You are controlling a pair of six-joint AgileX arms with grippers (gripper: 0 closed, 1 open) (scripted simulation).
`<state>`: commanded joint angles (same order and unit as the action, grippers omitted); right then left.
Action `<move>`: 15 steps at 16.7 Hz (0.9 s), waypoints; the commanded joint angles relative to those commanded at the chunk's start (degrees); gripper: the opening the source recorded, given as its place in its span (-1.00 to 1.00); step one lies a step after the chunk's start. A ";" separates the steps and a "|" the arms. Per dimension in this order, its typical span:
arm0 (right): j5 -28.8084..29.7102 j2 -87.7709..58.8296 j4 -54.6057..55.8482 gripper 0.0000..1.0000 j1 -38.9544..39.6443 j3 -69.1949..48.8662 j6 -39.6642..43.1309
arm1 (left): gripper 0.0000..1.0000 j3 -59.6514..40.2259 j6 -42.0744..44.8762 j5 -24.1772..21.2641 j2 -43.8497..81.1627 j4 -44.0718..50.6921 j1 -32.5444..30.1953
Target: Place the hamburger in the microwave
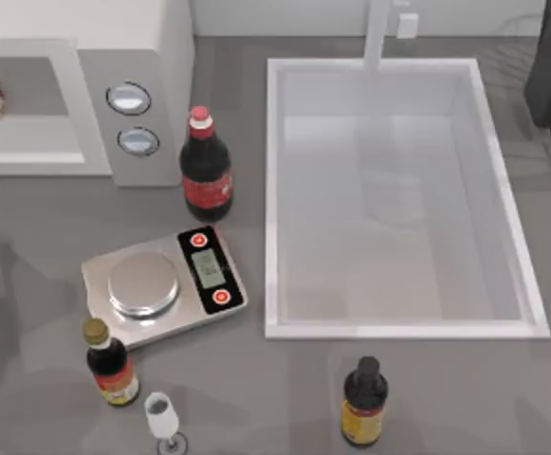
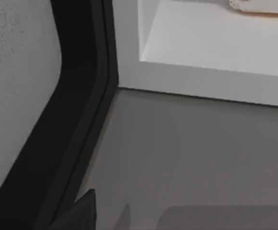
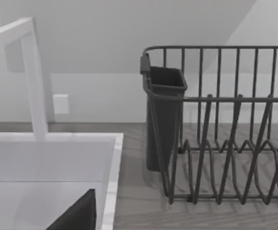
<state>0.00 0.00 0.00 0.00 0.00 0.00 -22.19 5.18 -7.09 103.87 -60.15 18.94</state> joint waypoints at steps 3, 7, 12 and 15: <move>0.00 0.00 0.00 1.00 0.00 0.00 0.00 | 1.00 -1.60 0.12 -0.37 -3.80 2.95 -0.30; 0.00 0.00 0.00 1.00 0.00 0.00 0.00 | 1.00 -3.48 0.35 -1.42 -9.59 9.31 -1.32; 0.00 0.00 0.00 1.00 0.00 0.00 0.00 | 1.00 -5.22 0.52 -2.16 -16.95 19.36 -2.15; 0.00 0.00 0.00 1.00 0.00 0.00 0.00 | 1.00 -5.84 0.48 -1.96 -20.72 25.57 -2.11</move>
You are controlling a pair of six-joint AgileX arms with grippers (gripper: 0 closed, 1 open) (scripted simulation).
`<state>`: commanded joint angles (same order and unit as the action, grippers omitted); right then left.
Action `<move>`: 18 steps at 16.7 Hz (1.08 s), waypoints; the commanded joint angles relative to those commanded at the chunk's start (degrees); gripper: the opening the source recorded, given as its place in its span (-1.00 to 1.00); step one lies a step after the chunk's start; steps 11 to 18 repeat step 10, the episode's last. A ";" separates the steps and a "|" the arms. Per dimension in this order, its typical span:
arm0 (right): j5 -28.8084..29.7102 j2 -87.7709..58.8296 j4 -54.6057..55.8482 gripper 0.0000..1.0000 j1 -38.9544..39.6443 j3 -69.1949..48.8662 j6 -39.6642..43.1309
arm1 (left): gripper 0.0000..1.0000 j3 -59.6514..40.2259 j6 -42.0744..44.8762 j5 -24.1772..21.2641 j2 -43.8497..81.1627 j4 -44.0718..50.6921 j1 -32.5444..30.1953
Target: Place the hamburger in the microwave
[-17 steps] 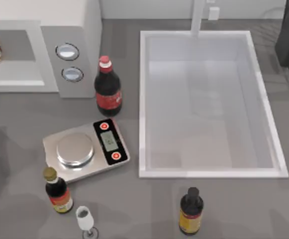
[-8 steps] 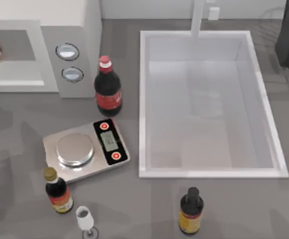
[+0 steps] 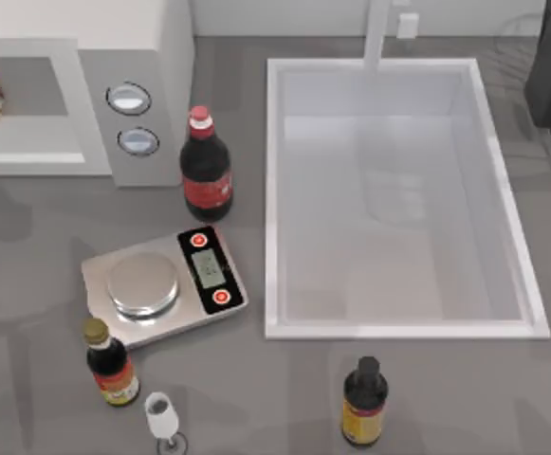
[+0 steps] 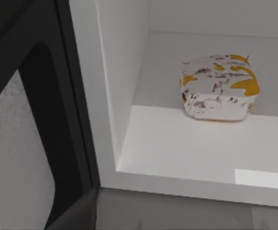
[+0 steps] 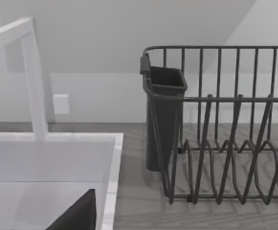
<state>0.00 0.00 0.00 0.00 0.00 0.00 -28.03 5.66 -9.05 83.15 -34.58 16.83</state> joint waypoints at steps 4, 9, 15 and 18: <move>0.00 0.00 0.00 1.00 0.00 0.00 0.00 | 1.00 -0.27 -0.26 0.82 -3.53 7.32 0.60; 0.00 0.00 0.00 1.00 0.00 0.00 0.00 | 1.00 -0.04 -0.58 1.65 -5.20 11.98 1.31; 0.00 0.00 0.00 1.00 0.00 0.00 0.00 | 1.00 -0.04 -0.58 1.65 -5.20 11.98 1.31; 0.00 0.00 0.00 1.00 0.00 0.00 0.00 | 1.00 -0.04 -0.58 1.65 -5.20 11.98 1.31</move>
